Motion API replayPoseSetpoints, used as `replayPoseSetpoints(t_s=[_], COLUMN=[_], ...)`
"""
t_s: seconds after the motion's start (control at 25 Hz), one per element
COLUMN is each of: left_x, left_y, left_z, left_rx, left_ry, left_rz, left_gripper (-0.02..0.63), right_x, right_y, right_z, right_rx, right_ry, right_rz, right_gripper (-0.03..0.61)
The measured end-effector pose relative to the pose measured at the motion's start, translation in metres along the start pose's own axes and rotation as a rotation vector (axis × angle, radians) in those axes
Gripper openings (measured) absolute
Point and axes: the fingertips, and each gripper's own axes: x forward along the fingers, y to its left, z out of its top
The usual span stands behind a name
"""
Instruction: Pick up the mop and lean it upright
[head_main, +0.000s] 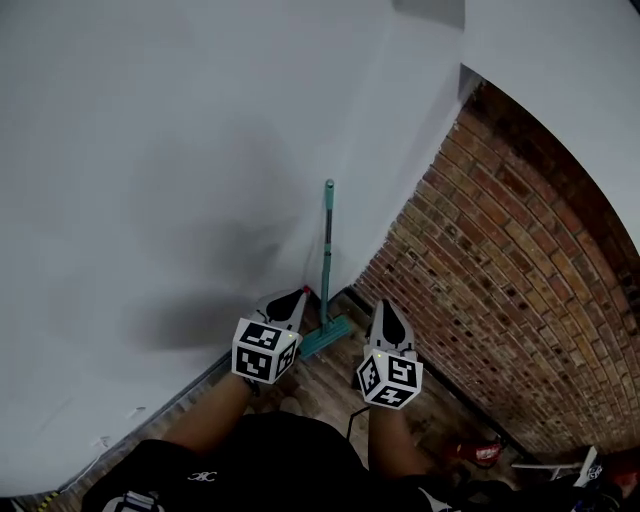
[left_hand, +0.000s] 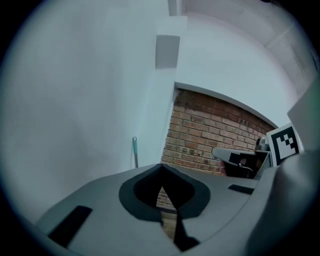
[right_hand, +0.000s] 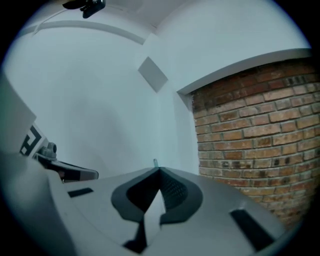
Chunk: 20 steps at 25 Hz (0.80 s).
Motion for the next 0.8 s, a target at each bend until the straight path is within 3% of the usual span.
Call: replayPoseSetpoints(t_s=[0.24,0.4,0.8], left_x=[0.005,0.004,-0.005], left_y=[-0.014,-0.013,-0.006], left_z=[0.000,-0.002,0.000], left_rx=[0.003,-0.006,0.005], left_ry=[0.013,0.023,0.018], left_rz=[-0.051,-0.061,-0.077], left_gripper=[-0.005,-0.005,-0.005], right_x=[-0.009,-0.009,-0.007], right_y=[-0.004,0.004,0.021], right_z=[0.004,0.002,0.006], right_rx=[0.033,-0.050,-0.045], right_ry=[-0.001,-0.010,-0.026], right_rz=[-0.022,-0.038,-0.023], right_gripper=[0.014,0.014,0.014])
